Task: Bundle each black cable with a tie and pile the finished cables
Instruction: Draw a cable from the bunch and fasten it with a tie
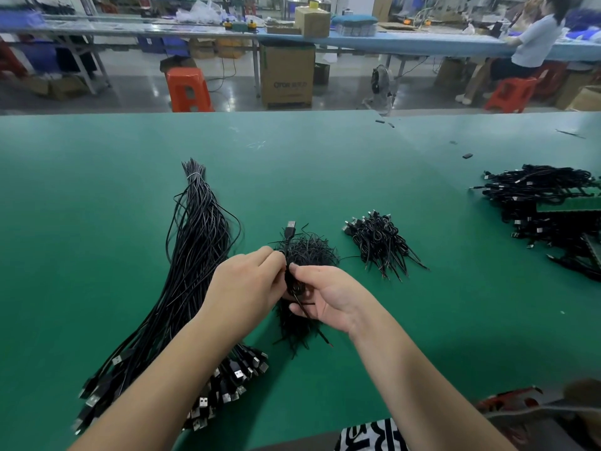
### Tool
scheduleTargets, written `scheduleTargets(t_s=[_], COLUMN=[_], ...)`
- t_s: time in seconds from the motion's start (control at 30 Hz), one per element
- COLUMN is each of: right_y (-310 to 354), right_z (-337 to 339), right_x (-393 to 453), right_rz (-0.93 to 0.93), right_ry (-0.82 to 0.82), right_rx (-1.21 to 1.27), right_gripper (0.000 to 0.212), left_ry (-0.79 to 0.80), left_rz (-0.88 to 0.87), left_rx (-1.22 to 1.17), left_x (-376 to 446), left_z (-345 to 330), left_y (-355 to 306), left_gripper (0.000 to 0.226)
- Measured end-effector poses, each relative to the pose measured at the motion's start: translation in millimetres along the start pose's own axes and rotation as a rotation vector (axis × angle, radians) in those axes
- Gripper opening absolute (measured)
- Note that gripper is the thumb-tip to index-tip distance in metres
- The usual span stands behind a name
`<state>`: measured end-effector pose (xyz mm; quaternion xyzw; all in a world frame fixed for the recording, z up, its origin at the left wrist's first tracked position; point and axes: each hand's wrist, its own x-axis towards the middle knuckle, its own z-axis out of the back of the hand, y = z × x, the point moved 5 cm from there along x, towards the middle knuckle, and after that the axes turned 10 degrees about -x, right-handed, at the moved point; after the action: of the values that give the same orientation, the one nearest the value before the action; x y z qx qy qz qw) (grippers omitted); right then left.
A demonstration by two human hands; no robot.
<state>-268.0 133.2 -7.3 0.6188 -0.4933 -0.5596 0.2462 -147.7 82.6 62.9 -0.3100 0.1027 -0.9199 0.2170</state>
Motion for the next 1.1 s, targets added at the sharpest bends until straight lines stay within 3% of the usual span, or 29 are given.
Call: scheduleTargets(t_s=[0.07, 0.17, 0.27, 0.33, 0.4, 0.5, 0.73, 0.83, 0.93, 1.0, 1.1], right_y=[3.8, 15.5, 23.8, 28.5, 33.4, 34.5, 26.4, 23.9, 23.9, 25.2, 28.8], right_z=[4.1, 18.1, 13.1, 12.5, 15.7, 16.4, 9.4, 7.4, 1.9, -0.9, 0.2], right_x=[-1.7, -2.3, -4.4, -3.1, -1.8, 0.9, 5.8, 3.9, -0.2, -1.3, -0.5], right_rz=[0.023, 0.272, 0.422, 0.442, 0.457, 0.466, 0.373, 0.388, 0.450, 0.509, 0.553], right_ry=[0.000, -0.108, -0.084, -0.118, -0.209, -0.263, -0.215, -0.097, 0.060, 0.032, -0.117], right_rx=[-0.013, -0.195, -0.400, -0.423, -0.481, -0.508, -0.315, -0.299, -0.221, -0.312, -0.409], right_gripper=[0.019, 0.030, 0.032, 0.019, 0.010, 0.011, 0.012, 0.015, 0.025, 0.035, 0.028], left_ry=[0.001, -0.034, -0.031, -0.001, 0.008, -0.061, -0.095, -0.098, -0.145, -0.150, -0.126], left_rz=[0.173, 0.481, 0.611, 0.595, 0.513, 0.300, -0.005, 0.143, 0.405, 0.534, 0.601], left_rx=[-0.143, -0.480, -0.769, -0.800, -0.671, -0.422, -0.237, -0.360, -0.484, -0.631, -0.749], left_x=[1.0, -0.4, -1.2, -1.6, -0.9, 2.2, -5.6, -4.8, -5.6, -6.2, -6.6], left_z=[1.4, -3.4, -10.6, -13.9, -13.3, -4.5, -5.8, -4.8, -6.6, -10.4, -11.9], left_y=[9.9, 33.9, 40.5, 36.4, 30.4, 15.4, -0.2, 8.6, 28.2, 36.8, 39.8], left_gripper=[0.013, 0.014, 0.016, 0.015, 0.015, 0.015, 0.007, 0.012, 0.013, 0.014, 0.015])
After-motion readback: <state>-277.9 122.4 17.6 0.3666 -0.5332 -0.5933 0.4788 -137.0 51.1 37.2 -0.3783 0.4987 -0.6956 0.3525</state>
